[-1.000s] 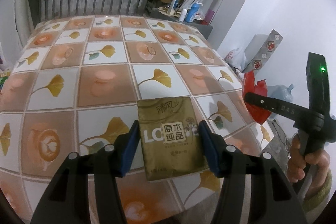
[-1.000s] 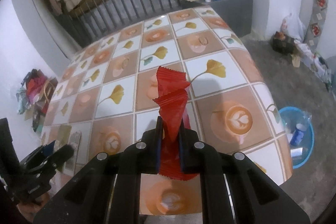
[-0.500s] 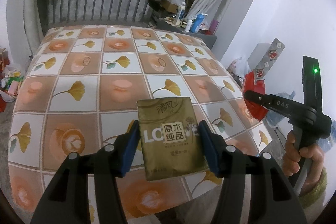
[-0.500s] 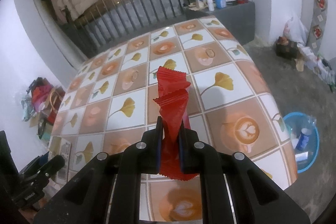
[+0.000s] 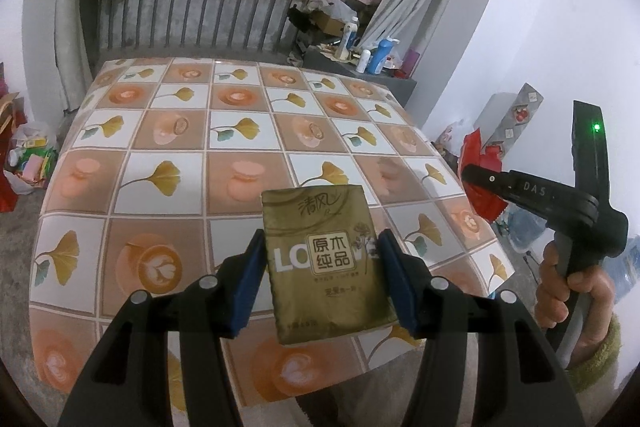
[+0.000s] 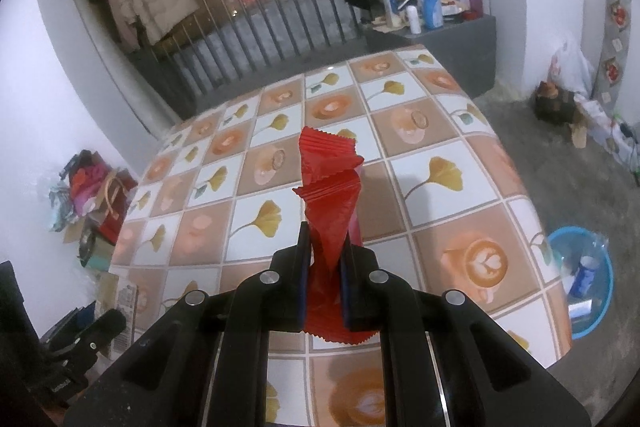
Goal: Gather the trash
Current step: 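Lift the red snack bag and gold tissue pack above the table with both tools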
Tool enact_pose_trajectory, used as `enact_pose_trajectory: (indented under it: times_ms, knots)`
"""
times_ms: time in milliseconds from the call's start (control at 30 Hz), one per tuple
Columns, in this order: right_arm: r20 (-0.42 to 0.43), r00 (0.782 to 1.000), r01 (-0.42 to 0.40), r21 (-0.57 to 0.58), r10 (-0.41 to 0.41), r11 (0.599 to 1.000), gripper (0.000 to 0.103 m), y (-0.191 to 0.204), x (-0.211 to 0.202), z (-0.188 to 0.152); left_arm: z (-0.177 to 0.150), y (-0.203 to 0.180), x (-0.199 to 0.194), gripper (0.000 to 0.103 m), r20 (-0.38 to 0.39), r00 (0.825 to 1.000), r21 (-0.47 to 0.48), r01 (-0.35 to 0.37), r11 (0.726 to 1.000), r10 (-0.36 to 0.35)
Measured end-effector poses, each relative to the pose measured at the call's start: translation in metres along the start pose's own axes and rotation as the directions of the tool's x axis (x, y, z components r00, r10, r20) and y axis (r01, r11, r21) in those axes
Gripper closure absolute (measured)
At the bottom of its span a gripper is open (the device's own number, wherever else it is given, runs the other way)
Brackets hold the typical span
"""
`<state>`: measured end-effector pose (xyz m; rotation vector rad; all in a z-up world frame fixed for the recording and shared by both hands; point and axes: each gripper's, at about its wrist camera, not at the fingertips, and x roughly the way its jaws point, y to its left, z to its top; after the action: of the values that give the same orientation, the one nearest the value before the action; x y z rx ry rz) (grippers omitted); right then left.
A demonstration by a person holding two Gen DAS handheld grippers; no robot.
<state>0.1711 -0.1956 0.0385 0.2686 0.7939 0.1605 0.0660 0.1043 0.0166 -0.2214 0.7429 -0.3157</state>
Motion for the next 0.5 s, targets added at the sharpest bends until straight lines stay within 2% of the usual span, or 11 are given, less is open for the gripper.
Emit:
enact_pose_trajectory:
  times_ms: [500]
  knots:
    - [0.04, 0.999, 0.036, 0.018, -0.037, 0.999, 0.093, -0.007, -0.014, 0.01, 0.003, 0.004, -0.012, 0.048, 0.043, 0.999, -0.016, 0.017, 1.0, -0.016]
